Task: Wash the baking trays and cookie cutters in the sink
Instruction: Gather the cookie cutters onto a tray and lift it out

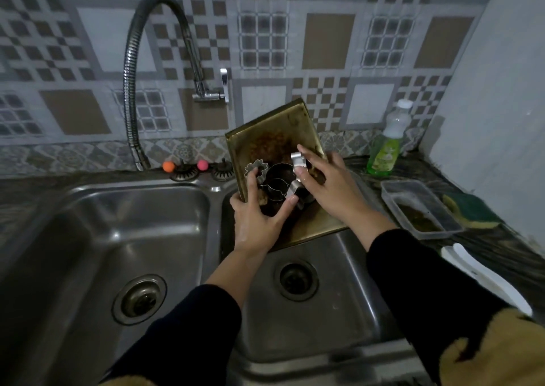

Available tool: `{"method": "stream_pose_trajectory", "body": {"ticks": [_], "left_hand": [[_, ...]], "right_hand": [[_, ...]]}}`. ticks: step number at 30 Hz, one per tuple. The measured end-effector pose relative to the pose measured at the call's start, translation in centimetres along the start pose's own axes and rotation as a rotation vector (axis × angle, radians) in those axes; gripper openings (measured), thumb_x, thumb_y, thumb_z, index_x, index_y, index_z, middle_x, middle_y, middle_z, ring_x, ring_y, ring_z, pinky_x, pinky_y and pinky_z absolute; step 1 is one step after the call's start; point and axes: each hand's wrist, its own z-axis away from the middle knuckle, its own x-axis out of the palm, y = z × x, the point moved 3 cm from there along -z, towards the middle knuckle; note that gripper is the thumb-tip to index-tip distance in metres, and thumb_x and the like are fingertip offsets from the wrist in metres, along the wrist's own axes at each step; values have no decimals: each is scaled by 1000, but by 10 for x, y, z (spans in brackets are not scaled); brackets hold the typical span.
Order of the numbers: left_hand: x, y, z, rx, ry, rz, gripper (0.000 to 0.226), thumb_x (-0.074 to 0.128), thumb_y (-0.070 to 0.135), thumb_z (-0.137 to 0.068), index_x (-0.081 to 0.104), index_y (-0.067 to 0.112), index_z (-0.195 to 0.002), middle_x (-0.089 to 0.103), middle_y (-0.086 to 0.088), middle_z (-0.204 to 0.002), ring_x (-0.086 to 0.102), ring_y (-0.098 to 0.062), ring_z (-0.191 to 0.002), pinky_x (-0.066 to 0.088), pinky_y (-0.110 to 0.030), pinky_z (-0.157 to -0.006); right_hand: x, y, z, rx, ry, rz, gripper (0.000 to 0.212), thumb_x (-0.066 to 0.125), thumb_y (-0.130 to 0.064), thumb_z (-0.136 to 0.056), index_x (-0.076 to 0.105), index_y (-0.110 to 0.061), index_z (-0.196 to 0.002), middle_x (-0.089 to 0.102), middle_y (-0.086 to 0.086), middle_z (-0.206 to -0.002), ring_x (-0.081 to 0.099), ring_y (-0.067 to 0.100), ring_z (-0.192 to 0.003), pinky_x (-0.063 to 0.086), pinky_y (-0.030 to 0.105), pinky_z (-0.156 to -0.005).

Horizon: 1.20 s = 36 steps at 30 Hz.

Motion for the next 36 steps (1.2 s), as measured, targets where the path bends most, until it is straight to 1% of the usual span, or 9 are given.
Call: {"method": "stream_pose_trajectory", "body": {"ticks": [3, 5, 8, 11, 17, 22, 27, 32, 36], "left_hand": [[-4, 15, -1, 88, 43, 73, 91, 62, 72, -67, 10, 62, -141, 23, -15, -145, 25, -28, -137, 34, -48, -108], [-8, 25, -3, 139, 57, 104, 91, 62, 68, -69, 10, 59, -143, 17, -14, -150, 20, -22, -137, 29, -43, -108], [-14, 38, -6, 192, 62, 137, 93, 63, 65, -70, 9, 55, -145, 14, -13, -150, 22, -25, -138, 27, -35, -103], [-21, 50, -8, 226, 74, 155, 93, 63, 63, -71, 10, 52, -146, 14, -14, -148, 25, -28, -137, 26, -31, -99], [-38, 59, -6, 274, 81, 169, 94, 64, 63, -71, 8, 53, -146, 17, -14, -146, 24, -19, -131, 27, -33, -98], [-54, 59, 0, 296, 62, 183, 94, 64, 65, -70, 8, 56, -145, 14, -15, -148, 26, -27, -135, 28, -35, -98], [-67, 59, 7, 308, 27, 186, 95, 63, 68, -68, 6, 58, -144, 16, -15, -147, 30, -32, -135, 30, -38, -99], [-82, 64, 21, 310, 14, 167, 95, 63, 70, -68, 6, 60, -143, 17, -18, -147, 31, -38, -135, 33, -45, -102], [-95, 70, 37, 317, 18, 136, 93, 62, 71, -68, 8, 60, -142, 16, -18, -148, 31, -40, -135, 34, -48, -105]], "right_hand": [[-18, -18, -3, -66, 41, 58, 56, 36, -74, -82, 26, -63, -136, 19, 3, -154, 32, 29, -138, 40, 47, -104], [-29, -29, -3, -90, 77, 108, 56, 36, -74, -83, 23, -65, -136, 17, 4, -155, 33, 32, -138, 40, 49, -104], [-41, -43, -3, -107, 114, 142, 55, 39, -68, -87, 22, -62, -138, 11, 5, -157, 28, 33, -140, 37, 49, -104], [-52, -57, -2, -151, 174, 153, 56, 40, -68, -87, 23, -60, -139, 14, 5, -156, 32, 33, -138, 42, 48, -103], [-59, -80, 5, -157, 210, 190, 56, 41, -67, -87, 23, -60, -140, 14, 1, -156, 40, 26, -134, 47, 37, -91], [-58, -99, 18, -136, 225, 200, 56, 41, -68, -86, 22, -61, -139, 11, 2, -157, 36, 28, -136, 42, 46, -101], [-58, -115, 33, -97, 247, 229, 56, 40, -68, -86, 21, -62, -139, 10, 1, -158, 39, 28, -134, 43, 44, -100], [-59, -127, 51, -89, 267, 192, 56, 40, -70, -85, 22, -64, -137, 11, -1, -157, 37, 28, -135, 43, 47, -103], [-63, -138, 68, -84, 275, 192, 56, 36, -73, -83, 19, -66, -136, 13, -1, -156, 43, 29, -130, 45, 51, -100]]}}
